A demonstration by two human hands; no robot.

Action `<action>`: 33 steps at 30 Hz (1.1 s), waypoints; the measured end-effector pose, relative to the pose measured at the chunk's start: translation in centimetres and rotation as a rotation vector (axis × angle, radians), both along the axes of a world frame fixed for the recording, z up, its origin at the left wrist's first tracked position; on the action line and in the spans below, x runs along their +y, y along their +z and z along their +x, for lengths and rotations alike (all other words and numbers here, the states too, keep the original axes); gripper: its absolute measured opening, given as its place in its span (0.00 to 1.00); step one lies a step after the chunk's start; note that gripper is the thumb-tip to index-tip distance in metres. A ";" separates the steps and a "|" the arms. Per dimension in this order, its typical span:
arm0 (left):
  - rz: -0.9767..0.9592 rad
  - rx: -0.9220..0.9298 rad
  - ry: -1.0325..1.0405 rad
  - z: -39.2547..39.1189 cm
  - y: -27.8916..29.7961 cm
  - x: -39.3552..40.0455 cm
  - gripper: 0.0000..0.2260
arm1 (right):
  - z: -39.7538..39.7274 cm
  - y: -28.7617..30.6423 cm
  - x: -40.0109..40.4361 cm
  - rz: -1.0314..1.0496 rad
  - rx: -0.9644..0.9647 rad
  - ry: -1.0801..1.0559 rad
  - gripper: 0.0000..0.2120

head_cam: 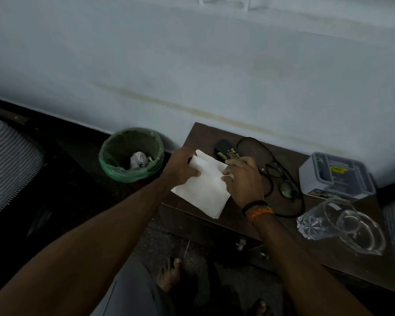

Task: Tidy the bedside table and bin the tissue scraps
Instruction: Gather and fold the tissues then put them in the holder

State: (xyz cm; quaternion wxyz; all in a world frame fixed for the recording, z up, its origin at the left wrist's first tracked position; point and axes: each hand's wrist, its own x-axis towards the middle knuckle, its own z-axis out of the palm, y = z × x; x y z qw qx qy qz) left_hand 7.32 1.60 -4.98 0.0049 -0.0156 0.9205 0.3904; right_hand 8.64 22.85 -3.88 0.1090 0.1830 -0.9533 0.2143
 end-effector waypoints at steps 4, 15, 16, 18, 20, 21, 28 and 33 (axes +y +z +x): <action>-0.131 0.146 -0.040 0.1 -0.6 -0.5 0.11 | 0.4 0.7 -0.3 -0.015 -0.075 0.004 0.02; 0.062 0.250 -0.144 1.3 -1.5 -1.6 0.10 | 0.4 1.0 -1.1 0.140 -0.455 -0.089 0.37; 0.048 0.253 -0.154 1.3 -1.8 -1.7 0.09 | 0.2 1.0 -1.1 0.125 -0.481 -0.094 0.37; 0.012 0.227 -0.159 1.4 -2.0 -1.6 0.06 | -0.2 1.2 -1.1 0.083 -0.502 -0.098 0.34; -0.005 0.212 -0.161 1.4 -2.0 -1.3 0.02 | -0.2 1.4 -1.0 0.042 -0.486 -0.119 0.30; -0.002 0.220 -0.162 1.3 -2.1 -1.3 0.02 | -0.2 1.4 -1.0 0.031 -0.459 -0.132 0.29; 0.013 0.283 -0.173 1.2 -2.7 -1.4 0.05 | 0.6 1.0 -1.3 -0.027 -0.318 -0.174 0.28; -0.002 0.248 -0.157 1.1 -2.6 -1.3 0.02 | 0.7 -0.2 -1.1 -0.060 -0.200 -0.174 0.16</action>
